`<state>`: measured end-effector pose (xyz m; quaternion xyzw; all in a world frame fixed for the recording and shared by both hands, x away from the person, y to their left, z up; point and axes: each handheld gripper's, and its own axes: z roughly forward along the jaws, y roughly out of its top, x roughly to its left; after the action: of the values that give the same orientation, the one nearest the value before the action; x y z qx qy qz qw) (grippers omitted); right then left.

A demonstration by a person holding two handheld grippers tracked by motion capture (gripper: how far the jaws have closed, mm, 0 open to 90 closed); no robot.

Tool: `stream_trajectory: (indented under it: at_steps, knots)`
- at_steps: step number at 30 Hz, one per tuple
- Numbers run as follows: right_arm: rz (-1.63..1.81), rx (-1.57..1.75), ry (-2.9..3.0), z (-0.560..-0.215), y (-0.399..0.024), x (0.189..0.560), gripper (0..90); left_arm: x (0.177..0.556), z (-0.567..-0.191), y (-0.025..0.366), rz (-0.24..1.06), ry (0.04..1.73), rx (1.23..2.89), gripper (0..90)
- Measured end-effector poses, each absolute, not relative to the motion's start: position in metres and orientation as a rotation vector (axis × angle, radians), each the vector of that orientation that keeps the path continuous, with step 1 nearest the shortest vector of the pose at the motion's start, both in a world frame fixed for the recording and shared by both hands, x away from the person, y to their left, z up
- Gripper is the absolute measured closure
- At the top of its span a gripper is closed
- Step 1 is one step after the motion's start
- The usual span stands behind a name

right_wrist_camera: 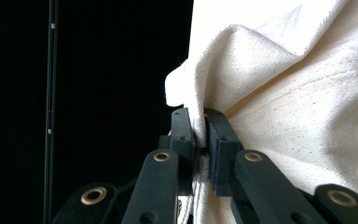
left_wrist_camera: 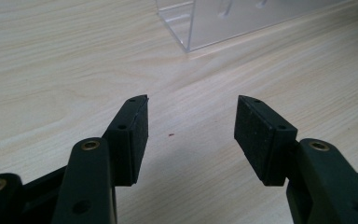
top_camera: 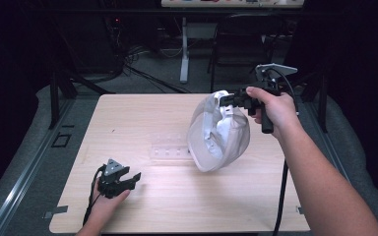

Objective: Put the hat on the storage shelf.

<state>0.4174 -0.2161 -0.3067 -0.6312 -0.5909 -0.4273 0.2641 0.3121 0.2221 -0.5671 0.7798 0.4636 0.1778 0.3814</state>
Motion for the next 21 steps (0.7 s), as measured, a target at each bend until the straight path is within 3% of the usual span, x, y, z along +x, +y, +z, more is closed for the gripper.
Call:
stream_trajectory:
  at_steps: [10, 21]
  knots:
    - [-1.214, -1.749, -1.565, -0.297, -0.216, 0.432, 83.0, 0.313, -0.555, 0.213, 0.421, 1.146, 1.953, 45.4]
    - [-1.264, -1.818, -1.515, -0.302, -0.212, 0.447, 83.0, 0.317, -0.536, 0.177, 0.426, 1.029, 1.934, 45.5]
